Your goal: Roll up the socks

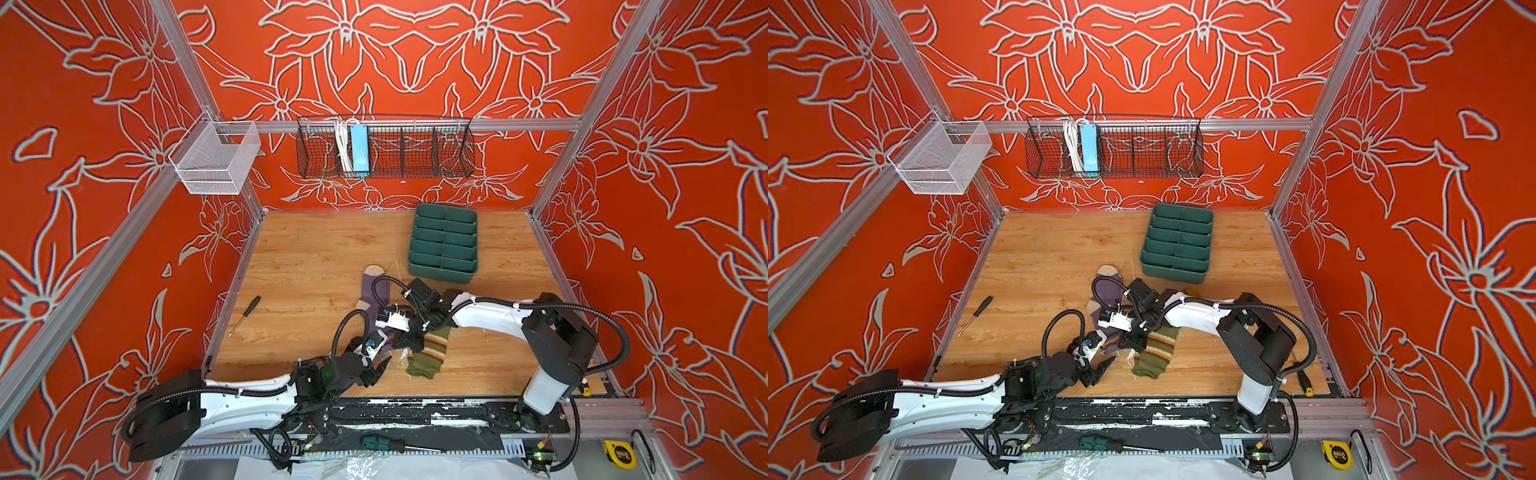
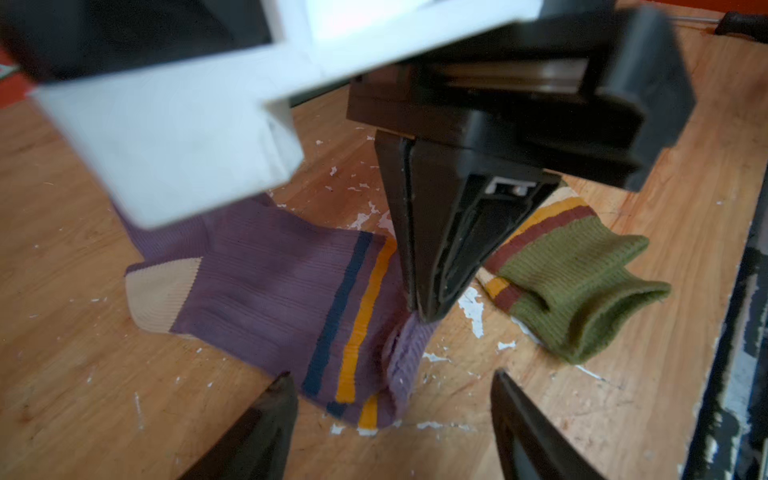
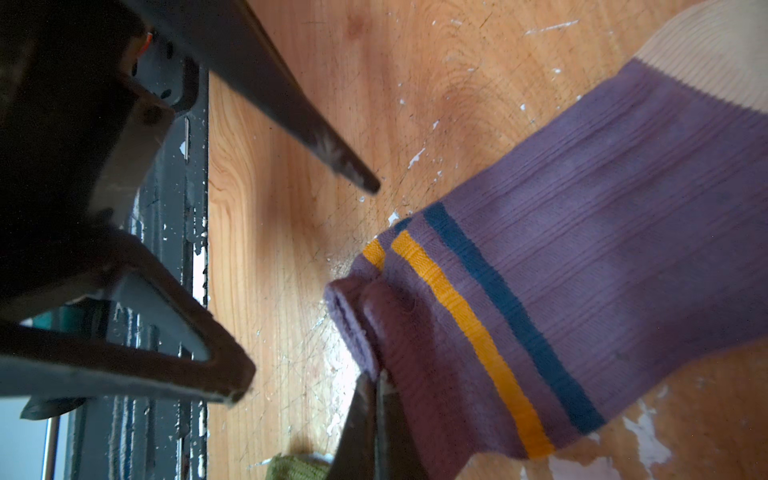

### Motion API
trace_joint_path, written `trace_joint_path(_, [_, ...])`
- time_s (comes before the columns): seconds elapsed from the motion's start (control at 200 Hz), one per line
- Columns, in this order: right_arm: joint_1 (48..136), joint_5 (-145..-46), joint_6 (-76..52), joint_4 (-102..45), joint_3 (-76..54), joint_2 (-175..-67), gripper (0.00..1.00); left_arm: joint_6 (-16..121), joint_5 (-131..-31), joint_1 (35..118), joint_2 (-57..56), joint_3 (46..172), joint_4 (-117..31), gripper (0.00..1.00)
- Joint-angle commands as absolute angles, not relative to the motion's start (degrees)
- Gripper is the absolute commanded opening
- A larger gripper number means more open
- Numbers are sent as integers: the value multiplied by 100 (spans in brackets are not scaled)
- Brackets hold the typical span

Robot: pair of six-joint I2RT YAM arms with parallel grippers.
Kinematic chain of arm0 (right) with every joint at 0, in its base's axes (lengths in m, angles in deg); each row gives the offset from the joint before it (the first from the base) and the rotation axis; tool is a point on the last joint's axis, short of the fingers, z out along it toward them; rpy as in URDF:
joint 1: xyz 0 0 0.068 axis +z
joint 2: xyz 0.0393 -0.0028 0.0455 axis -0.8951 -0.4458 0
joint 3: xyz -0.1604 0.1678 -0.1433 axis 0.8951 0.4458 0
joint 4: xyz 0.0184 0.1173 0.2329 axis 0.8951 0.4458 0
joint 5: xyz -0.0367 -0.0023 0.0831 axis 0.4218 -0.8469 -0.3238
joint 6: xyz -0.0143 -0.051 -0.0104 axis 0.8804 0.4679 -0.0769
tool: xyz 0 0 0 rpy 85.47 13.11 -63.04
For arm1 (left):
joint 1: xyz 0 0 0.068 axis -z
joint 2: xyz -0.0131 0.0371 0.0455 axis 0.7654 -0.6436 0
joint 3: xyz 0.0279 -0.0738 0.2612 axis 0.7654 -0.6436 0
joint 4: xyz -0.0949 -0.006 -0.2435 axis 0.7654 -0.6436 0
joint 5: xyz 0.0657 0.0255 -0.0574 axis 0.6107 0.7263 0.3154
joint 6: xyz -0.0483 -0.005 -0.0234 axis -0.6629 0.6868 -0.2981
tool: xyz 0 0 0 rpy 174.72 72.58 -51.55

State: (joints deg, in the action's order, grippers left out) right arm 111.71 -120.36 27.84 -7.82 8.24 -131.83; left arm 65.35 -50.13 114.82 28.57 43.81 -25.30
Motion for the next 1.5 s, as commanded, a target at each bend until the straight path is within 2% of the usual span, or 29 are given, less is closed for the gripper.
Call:
trace_joint_path(0.0, [11154, -12203, 2815, -783, 775, -13253, 0, 6703, -5232, 11445, 2453, 4465, -2075, 67])
trace_joint_path(0.305, [11151, -12260, 2790, -766, 775, -13276, 0, 6873, -5408, 11218, 1374, 4669, -1554, 43])
trace_joint_path(0.661, [11146, -12287, 2735, -733, 759, -13356, 0, 6905, -5622, 11146, 858, 5005, -1410, 32])
trace_joint_path(0.776, [11149, -12269, 2735, -735, 759, -13317, 0, 6875, -5644, 11146, 671, 5007, -1375, 25])
trace_joint_path(0.966, [11144, -12216, 2734, -730, 818, -13228, 0, 6826, -5598, 11146, 548, 5007, -1360, 24])
trace_joint_path(1.156, [11148, -12217, 2691, -749, 824, -13214, 0, 6839, -5539, 11146, 486, 5029, -1377, 0])
trace_joint_path(1.326, [11151, -12090, 2596, -835, 930, -13074, 0, 6752, -5504, 11138, 512, 5026, -1447, 0])
trace_joint_path(1.356, [11136, -12050, 2543, -892, 979, -13007, 7, 6727, -5504, 11138, 536, 5029, -1498, 0])
trace_joint_path(1.376, [11129, -12014, 2501, -958, 1016, -12944, 13, 6701, -5499, 11139, 551, 5020, -1544, 0])
trace_joint_path(1.396, [11117, -11976, 2436, -1045, 1075, -12851, 24, 6680, -5501, 11138, 579, 5016, -1592, 0])
trace_joint_path(1.426, [11092, -11948, 2377, -1132, 1153, -12737, 31, 6645, -5499, 11135, 622, 5009, -1677, 0])
trace_joint_path(1.496, [11028, -11702, 2178, -1441, 1381, -12359, 40, 6558, -5507, 11138, 772, 5005, -1975, 0])
